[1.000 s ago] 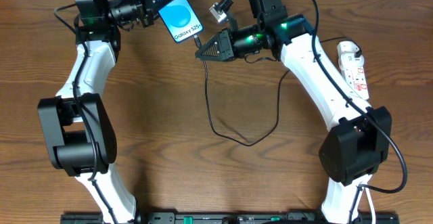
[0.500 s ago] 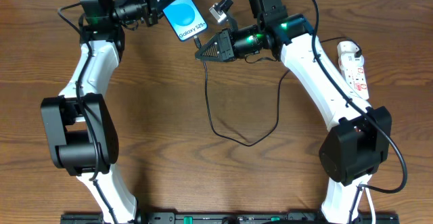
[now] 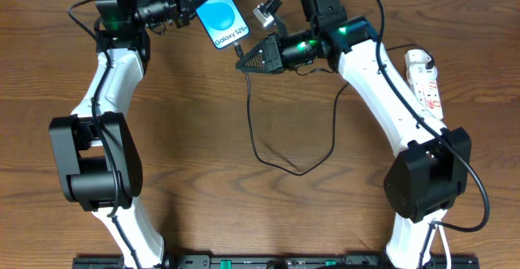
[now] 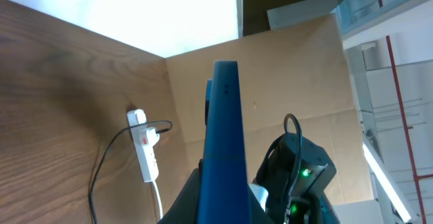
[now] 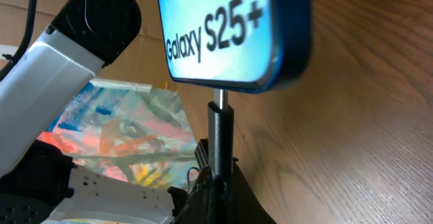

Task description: Plug charger to phone and switch on socket

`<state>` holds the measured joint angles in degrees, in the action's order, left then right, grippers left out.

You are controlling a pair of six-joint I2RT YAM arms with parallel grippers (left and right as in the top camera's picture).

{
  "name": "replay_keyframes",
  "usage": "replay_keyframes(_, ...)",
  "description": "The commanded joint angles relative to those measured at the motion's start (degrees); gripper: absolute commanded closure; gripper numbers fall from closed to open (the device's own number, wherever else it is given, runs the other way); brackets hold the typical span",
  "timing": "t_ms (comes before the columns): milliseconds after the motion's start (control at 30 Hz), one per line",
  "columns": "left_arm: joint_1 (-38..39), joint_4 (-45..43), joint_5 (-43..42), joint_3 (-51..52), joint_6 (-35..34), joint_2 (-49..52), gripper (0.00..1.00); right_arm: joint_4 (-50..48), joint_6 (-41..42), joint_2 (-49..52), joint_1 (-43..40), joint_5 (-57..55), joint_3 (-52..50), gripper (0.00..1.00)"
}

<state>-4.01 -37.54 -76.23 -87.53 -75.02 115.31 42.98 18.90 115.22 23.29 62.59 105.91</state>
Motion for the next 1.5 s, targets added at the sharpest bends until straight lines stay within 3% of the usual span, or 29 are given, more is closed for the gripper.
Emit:
replay_keyframes(0, 0.1, -0.7, -2.5, -0.9, -0.3, -1.1, 0.93, -1.0, 0.1, -0.9, -0.7, 2.5, -0.1, 0.99)
replay_keyframes(300, 0.1, -0.7, -2.7, -0.9, -2.1, -1.1, 0.93, -2.8, -1.6, -0.9, -0.7, 5.7, -0.1, 0.99)
replay_keyframes(600, 0.1, -0.7, -2.9, -0.9, -2.3, -1.1, 0.93, 4.2, -7.6, -0.9, -0.7, 2.9, -0.1, 0.99)
replay_keyframes(1467, 0.4, -0.7, -3.6, -0.9, -2.2, -1.1, 0.93, 2.7, -10.8, -0.9, -0.3, 4.0, -0.1, 0.99)
